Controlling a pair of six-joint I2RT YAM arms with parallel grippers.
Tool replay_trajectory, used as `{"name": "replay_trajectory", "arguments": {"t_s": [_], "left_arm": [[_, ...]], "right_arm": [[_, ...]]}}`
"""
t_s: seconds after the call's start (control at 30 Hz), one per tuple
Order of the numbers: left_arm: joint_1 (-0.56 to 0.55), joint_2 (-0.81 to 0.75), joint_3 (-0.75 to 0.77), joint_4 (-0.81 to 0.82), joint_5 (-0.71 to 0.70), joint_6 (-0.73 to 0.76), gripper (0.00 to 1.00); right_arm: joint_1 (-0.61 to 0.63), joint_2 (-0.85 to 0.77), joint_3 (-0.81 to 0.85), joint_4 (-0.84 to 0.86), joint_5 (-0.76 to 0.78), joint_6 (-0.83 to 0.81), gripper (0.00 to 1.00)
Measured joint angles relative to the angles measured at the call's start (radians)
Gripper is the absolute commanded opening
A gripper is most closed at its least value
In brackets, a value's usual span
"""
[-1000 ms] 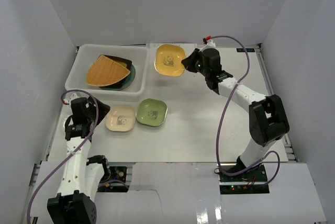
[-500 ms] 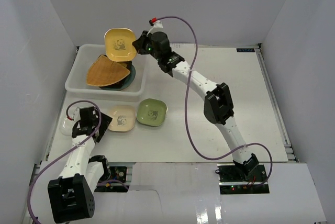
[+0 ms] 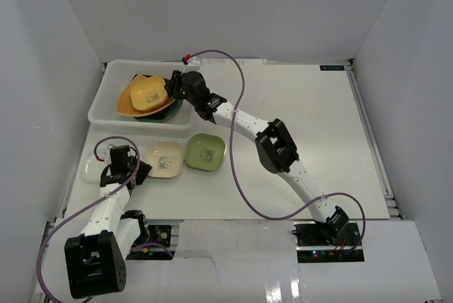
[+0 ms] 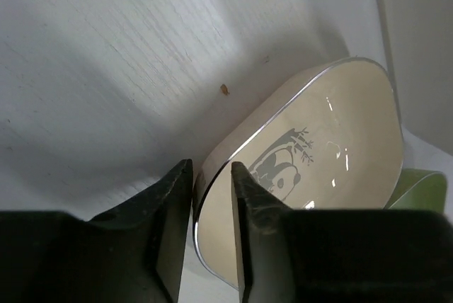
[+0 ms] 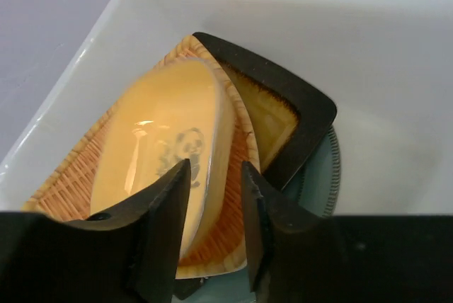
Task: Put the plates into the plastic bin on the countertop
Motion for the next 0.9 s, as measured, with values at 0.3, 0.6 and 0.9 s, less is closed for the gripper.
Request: {"name": "replay_trajectory", "arguments": {"t_s": [0.3, 0.6, 0.9], "left_arm": [[-0.001, -0.040, -0.010, -0.011, 0.016, 0.014, 0.00], [-0.028, -0.229, 0.031, -0.116, 0.190, 0.029, 0.00], [-0.090, -0.215, 0.261, -0.269, 0.342, 0.097, 0.00]], "right_arm": [[-0.016, -0.168, -0.242, 0.038, -0.010, -0.021, 0.60], [-0.113, -0.763, -0.858, 0.118, -0.106, -0.083, 0.74], [-0.327, -0.975, -1.396, 0.187, -0.248, -0.029, 0.77]]}}
